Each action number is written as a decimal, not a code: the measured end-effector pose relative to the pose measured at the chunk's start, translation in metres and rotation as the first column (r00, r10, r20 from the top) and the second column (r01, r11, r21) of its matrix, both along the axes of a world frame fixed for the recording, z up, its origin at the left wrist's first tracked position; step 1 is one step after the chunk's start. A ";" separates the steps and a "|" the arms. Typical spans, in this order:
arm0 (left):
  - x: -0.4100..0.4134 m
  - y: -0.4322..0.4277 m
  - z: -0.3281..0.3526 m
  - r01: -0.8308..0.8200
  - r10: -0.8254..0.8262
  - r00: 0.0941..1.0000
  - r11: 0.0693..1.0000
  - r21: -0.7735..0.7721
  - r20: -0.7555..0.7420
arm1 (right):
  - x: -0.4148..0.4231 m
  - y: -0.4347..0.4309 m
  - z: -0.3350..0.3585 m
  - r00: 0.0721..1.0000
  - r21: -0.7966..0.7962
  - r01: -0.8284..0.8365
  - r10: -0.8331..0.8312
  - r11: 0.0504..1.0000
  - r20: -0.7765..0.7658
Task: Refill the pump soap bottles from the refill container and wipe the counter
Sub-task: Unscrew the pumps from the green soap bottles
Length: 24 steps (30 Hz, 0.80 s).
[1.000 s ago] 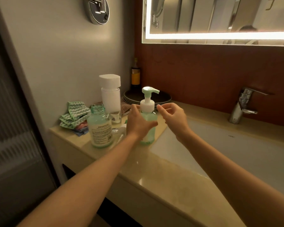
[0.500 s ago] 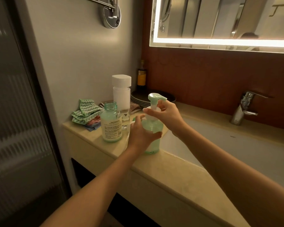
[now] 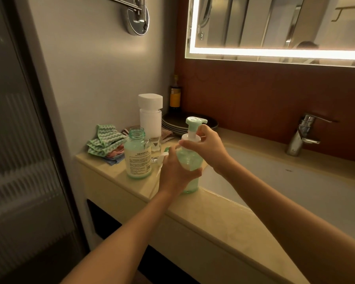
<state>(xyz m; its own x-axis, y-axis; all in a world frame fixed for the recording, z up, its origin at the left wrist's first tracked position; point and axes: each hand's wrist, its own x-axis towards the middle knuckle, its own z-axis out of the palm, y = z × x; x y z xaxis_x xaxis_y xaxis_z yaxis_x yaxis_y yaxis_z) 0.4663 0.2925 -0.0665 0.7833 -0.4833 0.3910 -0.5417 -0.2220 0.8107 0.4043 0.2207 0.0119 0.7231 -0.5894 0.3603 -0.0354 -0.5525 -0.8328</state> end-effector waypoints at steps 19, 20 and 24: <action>-0.003 0.002 0.001 -0.008 0.006 0.998 0.999 0.040 0.056 | 0.000 0.003 -0.004 0.996 -0.004 -0.086 0.086 0.996 0.031; -0.003 0.002 0.001 -0.008 0.005 0.998 0.999 0.043 0.064 | 0.003 0.003 -0.005 0.999 -0.033 -0.045 0.046 0.998 0.027; -0.002 0.002 0.001 -0.003 0.001 0.998 0.999 0.045 0.060 | 0.007 0.002 -0.006 0.996 -0.142 0.088 -0.088 0.986 0.009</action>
